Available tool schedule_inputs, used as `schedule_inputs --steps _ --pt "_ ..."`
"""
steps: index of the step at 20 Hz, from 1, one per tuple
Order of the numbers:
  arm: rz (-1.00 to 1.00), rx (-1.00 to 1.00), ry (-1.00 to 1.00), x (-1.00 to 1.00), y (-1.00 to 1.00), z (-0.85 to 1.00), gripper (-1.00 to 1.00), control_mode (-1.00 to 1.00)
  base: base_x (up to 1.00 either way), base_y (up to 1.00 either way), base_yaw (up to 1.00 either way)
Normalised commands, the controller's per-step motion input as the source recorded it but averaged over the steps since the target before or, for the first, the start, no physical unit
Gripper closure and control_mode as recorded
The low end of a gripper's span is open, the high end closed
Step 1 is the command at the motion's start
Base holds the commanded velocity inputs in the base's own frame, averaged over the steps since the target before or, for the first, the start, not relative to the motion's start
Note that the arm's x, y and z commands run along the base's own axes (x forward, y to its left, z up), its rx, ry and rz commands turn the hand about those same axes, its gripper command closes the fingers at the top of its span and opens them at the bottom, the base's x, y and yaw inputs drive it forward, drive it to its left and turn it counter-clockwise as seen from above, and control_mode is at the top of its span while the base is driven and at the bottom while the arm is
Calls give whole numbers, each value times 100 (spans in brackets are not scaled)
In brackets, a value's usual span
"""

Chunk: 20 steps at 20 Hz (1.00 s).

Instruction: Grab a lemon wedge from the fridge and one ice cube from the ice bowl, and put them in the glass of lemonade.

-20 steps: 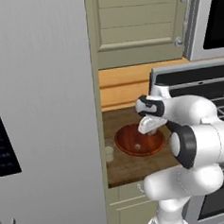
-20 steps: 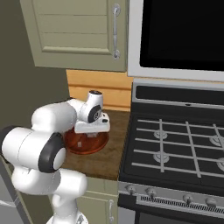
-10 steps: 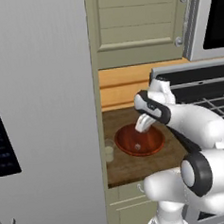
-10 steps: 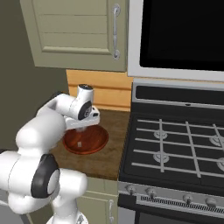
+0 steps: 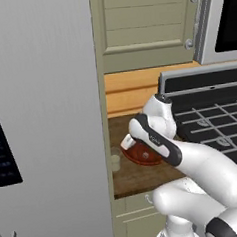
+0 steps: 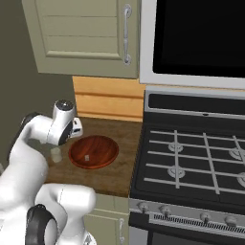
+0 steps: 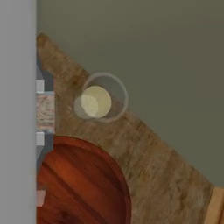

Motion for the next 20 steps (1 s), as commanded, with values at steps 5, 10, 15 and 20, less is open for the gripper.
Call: schedule_inputs --steps 5,10,15,20 --pt "2 1 -1 5 51 10 100 -100 0 0 0" --pt "0 0 0 17 1 1 100 -100 0 0 0" --pt "0 0 0 7 8 0 100 -100 0 0 0" --pt "0 0 1 17 4 0 100 -100 0 0 0"
